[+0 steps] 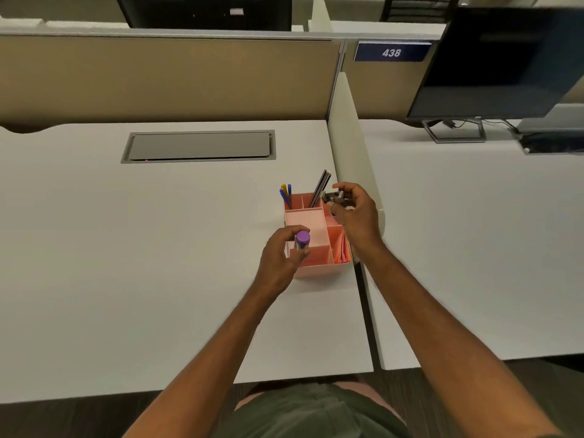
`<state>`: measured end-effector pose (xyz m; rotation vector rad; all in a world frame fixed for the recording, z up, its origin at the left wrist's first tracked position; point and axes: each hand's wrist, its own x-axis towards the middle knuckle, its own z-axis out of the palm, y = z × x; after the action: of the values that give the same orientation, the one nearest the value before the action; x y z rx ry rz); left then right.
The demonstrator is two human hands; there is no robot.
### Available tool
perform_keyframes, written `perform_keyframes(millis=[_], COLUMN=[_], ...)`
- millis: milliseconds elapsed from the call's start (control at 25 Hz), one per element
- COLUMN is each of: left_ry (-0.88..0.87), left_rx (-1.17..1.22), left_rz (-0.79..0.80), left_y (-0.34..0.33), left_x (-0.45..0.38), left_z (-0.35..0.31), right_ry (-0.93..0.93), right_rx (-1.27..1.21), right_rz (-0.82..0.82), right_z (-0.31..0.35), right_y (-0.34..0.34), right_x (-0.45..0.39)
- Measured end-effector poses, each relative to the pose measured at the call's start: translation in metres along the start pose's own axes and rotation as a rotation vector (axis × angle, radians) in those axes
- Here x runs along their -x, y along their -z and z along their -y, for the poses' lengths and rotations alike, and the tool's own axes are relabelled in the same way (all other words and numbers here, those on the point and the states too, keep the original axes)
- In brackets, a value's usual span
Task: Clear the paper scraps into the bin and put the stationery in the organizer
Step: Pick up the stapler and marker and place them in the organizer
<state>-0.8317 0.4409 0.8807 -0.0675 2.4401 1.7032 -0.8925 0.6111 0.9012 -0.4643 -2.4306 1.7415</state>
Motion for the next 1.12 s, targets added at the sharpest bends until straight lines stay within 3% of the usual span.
perform_keyframes(millis=[280, 640, 840, 1120], left_ry=[-0.050, -0.140, -0.132, -0.138], left_rx=[-0.100, -0.410, -0.564, -0.695], left_rz=[0.019, 0.153, 0.101, 0.175], left_y=[-0.012, -0.017, -0.020, -0.023], left_x=[-0.010, -0.002, -0.004, -0.006], left_z=[0.006, 0.018, 0.017, 0.023], right_ry=[0.157, 0.269, 0.192, 0.207], right_rx=[0.322, 0.774, 0.782, 0.883], right_rz=[0.097, 0.188, 0.236, 0.298], right_z=[-0.021, -0.048, -0.049, -0.048], right_y=[-0.001, -0.007, -0.005, -0.005], right_x=[-0.021, -0.028, -0.034, -0.036])
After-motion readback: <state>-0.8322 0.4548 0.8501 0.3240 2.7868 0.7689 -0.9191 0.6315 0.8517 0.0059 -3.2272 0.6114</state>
